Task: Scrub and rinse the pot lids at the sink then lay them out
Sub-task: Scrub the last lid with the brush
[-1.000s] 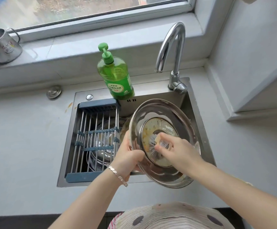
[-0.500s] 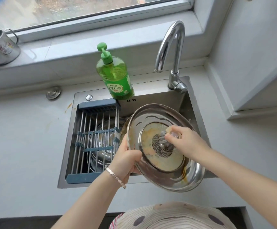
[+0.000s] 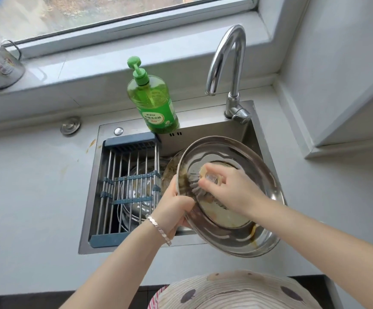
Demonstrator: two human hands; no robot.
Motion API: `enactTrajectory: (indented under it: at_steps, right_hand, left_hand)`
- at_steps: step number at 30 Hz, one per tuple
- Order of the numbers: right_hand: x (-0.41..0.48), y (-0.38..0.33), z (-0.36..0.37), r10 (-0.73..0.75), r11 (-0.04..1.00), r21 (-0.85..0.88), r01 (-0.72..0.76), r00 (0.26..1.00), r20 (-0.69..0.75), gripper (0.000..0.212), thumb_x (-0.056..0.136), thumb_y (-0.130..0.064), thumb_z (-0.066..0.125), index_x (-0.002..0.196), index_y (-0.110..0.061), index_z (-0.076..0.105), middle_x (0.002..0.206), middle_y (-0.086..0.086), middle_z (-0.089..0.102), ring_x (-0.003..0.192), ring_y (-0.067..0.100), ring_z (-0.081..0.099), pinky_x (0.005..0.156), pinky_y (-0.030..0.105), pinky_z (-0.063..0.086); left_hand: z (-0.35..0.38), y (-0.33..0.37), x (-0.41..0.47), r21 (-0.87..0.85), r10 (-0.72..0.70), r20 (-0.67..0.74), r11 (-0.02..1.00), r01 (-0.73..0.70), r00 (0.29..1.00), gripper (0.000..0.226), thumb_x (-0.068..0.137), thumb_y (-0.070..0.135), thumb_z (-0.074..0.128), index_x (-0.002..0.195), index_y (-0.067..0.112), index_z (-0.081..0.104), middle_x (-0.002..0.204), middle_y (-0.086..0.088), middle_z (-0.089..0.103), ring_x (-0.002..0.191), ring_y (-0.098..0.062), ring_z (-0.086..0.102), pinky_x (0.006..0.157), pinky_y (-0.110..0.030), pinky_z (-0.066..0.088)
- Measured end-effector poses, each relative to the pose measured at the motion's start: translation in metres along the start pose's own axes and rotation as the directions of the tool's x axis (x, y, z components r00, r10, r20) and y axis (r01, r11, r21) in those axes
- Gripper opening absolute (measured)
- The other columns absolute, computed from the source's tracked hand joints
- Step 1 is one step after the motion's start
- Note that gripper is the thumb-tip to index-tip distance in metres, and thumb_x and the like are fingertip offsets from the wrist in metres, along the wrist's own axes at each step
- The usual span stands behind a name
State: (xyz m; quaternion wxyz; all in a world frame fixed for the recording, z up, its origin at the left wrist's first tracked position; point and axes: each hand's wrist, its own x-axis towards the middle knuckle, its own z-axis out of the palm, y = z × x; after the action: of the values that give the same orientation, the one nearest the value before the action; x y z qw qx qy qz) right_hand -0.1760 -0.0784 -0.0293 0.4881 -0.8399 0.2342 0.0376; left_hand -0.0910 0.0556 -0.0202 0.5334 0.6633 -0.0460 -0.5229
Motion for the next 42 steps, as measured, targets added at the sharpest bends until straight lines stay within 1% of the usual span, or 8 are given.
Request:
enactTrajectory:
  at_steps: [2,7,11,15,21,33,37,42]
  right_hand:
    - [0.016,0.013,-0.015,0.04,0.997,-0.062,-0.046,0.994,-0.104,0.016,0.09,-0.05,0.047,0.097,-0.039,0.056,0.091,-0.006,0.068,0.077,0.019,0.066,0.073,0.04,0.054]
    - [0.018,0.057,-0.015,0.266,0.963,0.008,-0.268,0.953,-0.146,0.011,0.09,-0.048,0.05,0.091,-0.039,0.057,0.1,-0.008,0.064,0.1,0.021,0.058,0.083,0.038,0.051]
    - [0.02,0.024,0.0,0.198,0.966,0.206,-0.158,0.962,-0.189,0.025,0.091,-0.042,0.053,0.111,-0.03,0.061,0.104,-0.014,0.06,0.097,0.011,0.055,0.079,0.027,0.048]
    - [-0.011,-0.004,0.011,0.079,0.98,0.189,-0.069,0.996,-0.044,0.021,0.09,-0.042,0.053,0.102,-0.026,0.061,0.069,-0.018,0.059,0.067,0.0,0.055,0.067,0.025,0.045]
    - [-0.036,0.029,-0.002,0.216,0.975,-0.086,-0.206,0.965,0.148,0.05,0.089,-0.047,0.055,0.136,-0.033,0.046,0.136,-0.009,0.052,0.126,0.014,0.047,0.103,0.033,0.041]
    - [-0.03,0.054,-0.012,0.308,0.948,-0.086,-0.306,0.951,0.005,0.026,0.09,-0.047,0.052,0.114,-0.038,0.058,0.119,-0.007,0.064,0.112,0.019,0.056,0.091,0.041,0.049]
    - [-0.023,0.037,-0.001,0.236,0.967,-0.117,-0.225,0.968,0.09,0.044,0.087,-0.05,0.054,0.129,-0.037,0.051,0.131,-0.008,0.057,0.12,0.016,0.052,0.097,0.038,0.045]
    - [0.001,0.0,0.0,-0.038,0.997,-0.075,0.026,0.986,-0.162,0.041,0.087,-0.046,0.057,0.126,-0.034,0.053,0.111,-0.003,0.066,0.102,0.019,0.059,0.084,0.04,0.05]
  left_hand:
    - [0.002,0.0,-0.002,-0.016,-0.012,0.022,1.0,0.012,1.0,0.069,0.054,-0.002,0.042,0.119,0.019,0.047,0.096,-0.02,0.062,0.067,-0.033,0.061,0.063,-0.048,0.051]
    - [-0.005,-0.001,-0.001,0.116,0.024,-0.005,0.993,-0.023,1.0,0.069,0.055,-0.001,0.047,0.118,0.027,0.044,0.11,-0.033,0.055,0.071,-0.038,0.062,0.057,-0.045,0.053]
    - [0.003,-0.008,0.002,0.093,-0.022,0.01,0.995,0.021,1.0,0.072,0.056,-0.001,0.045,0.123,0.025,0.042,0.099,-0.023,0.06,0.07,-0.034,0.065,0.06,-0.049,0.054]
    - [-0.004,-0.002,0.002,0.02,0.031,-0.021,0.999,-0.03,0.999,0.071,0.054,-0.003,0.044,0.122,0.019,0.045,0.098,-0.019,0.064,0.067,-0.031,0.066,0.058,-0.045,0.053]
    - [-0.019,-0.001,-0.002,0.09,0.047,-0.073,0.995,-0.04,0.996,0.075,0.051,-0.003,0.045,0.123,0.019,0.045,0.097,-0.021,0.061,0.076,-0.041,0.063,0.059,-0.043,0.051]
    - [-0.016,-0.006,-0.007,-0.012,-0.014,-0.076,1.0,0.013,0.997,0.071,0.05,-0.002,0.042,0.117,0.021,0.046,0.089,-0.014,0.059,0.059,-0.022,0.064,0.051,-0.042,0.054]
    - [-0.011,-0.011,-0.005,-0.025,-0.074,-0.045,0.997,0.073,0.996,0.074,0.051,-0.002,0.039,0.122,0.019,0.045,0.093,-0.017,0.06,0.062,-0.027,0.062,0.055,-0.043,0.053]
    - [0.001,-0.008,-0.001,0.027,-0.076,0.022,0.997,0.076,0.997,0.076,0.054,-0.001,0.04,0.123,0.03,0.044,0.099,-0.021,0.062,0.067,-0.034,0.062,0.056,-0.044,0.055]
